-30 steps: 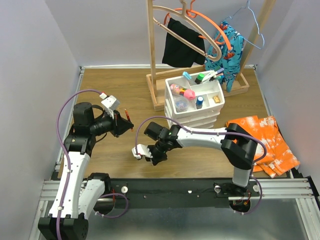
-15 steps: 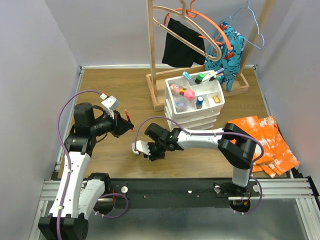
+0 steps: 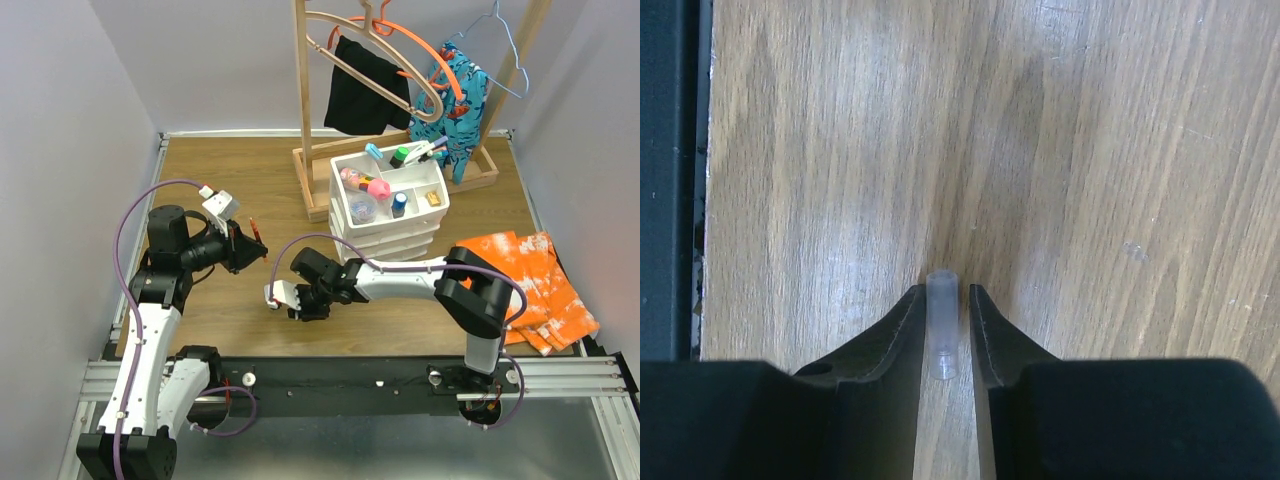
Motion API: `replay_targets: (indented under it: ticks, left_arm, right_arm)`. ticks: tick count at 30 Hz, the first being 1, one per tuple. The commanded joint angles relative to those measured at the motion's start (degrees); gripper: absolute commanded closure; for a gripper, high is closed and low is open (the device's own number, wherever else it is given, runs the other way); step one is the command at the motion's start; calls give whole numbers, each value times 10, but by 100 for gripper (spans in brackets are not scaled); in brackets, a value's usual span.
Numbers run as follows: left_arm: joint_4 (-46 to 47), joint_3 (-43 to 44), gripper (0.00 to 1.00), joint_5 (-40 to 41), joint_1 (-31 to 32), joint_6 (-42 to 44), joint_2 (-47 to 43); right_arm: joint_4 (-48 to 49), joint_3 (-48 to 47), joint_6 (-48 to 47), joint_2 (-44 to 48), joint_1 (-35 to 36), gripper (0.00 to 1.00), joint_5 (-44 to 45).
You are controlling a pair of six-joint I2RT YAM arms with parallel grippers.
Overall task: Sort the stationery into containers
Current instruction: Close the pen cap on the pen.
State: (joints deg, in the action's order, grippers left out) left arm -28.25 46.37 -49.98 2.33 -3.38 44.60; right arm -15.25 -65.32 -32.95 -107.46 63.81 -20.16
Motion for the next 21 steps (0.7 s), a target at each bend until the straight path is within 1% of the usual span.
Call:
replay_targets:
  ticks: [1,3,4,7,10,11,12,13,14,15,16,17,19,20,21]
  left_arm:
    - [19,-3,87,-5,-2,-10,0]
    - [19,-4,87,-5,-2,-10,1]
    - [21,-4,87,-5,-2,-11,1]
    - [14,-1,87,-6,-2,-8,1]
    - [-14,15,87,-8,-2,13,4]
    - [-22,20,87,-8,-2,21,6]
    - [-29,24,87,-8,-2,29,8]
    - [-38,30,87,-8,-2,31,9]
    - [-43,34,87,-13,-2,30,14]
    - [-44,35,87,-17,-2,31,16]
    - [-46,32,87,-22,-2,31,18]
    - [-46,30,87,-33,-2,31,18]
    - [-44,22,87,-42,-1,31,15]
    - [-43,18,88,-46,-1,46,11]
    - [-42,15,88,-60,-1,59,10]
  right_arm:
    - [-6,33,-4,-21,10,69,38]
    - [0,40,-7,-21,12,73,43]
    - [0,40,-6,-24,13,83,44]
    - [-16,28,10,-14,14,93,36]
    - [-56,-5,36,15,14,95,26]
    - [-70,-20,42,37,15,96,23]
    - [-104,-36,53,49,14,96,17]
    - [-124,-70,54,61,14,96,4]
    - [-162,-88,55,87,14,97,-3]
    - [-180,-107,60,98,10,98,-12]
    - [-192,-151,70,110,6,98,-19]
    - [-220,-174,77,120,0,99,-44]
    - [-240,-225,98,142,-25,99,-63]
    - [-249,-274,106,147,-33,99,-85]
    - [-260,-294,125,159,-58,99,-104]
